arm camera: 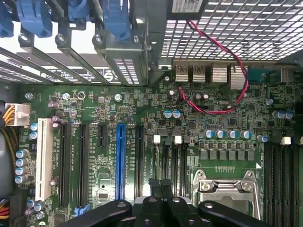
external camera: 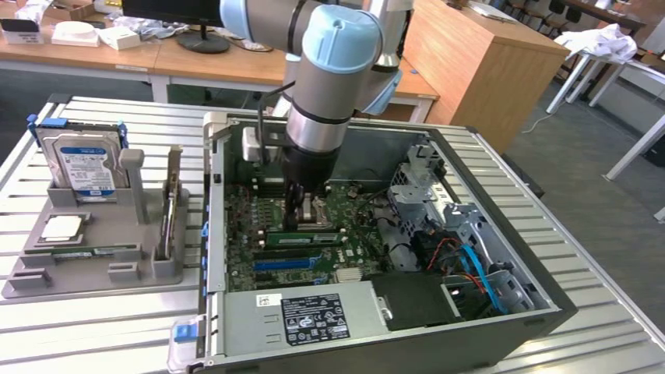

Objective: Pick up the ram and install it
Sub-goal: 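Press down the ram until it locks into place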

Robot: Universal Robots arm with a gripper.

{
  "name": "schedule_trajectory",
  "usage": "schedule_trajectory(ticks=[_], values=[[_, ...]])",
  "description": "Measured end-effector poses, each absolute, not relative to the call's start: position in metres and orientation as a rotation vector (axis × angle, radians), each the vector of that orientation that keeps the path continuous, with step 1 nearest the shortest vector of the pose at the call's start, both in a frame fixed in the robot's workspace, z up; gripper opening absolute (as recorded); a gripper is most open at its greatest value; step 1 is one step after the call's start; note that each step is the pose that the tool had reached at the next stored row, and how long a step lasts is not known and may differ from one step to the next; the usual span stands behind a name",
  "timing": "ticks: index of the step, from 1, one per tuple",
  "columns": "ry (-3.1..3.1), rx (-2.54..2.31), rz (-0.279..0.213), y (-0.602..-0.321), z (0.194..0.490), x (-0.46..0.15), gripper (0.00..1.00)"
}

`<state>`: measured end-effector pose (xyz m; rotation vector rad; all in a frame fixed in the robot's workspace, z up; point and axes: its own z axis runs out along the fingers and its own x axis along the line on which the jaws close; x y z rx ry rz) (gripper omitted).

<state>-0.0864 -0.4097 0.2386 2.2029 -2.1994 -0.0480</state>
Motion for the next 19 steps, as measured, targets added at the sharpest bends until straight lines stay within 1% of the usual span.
schedule_trajectory(ticks=[19], values=[[-2.199, 2.203, -0.048, -0.4098, 0.2318, -0.0865, 0.10]])
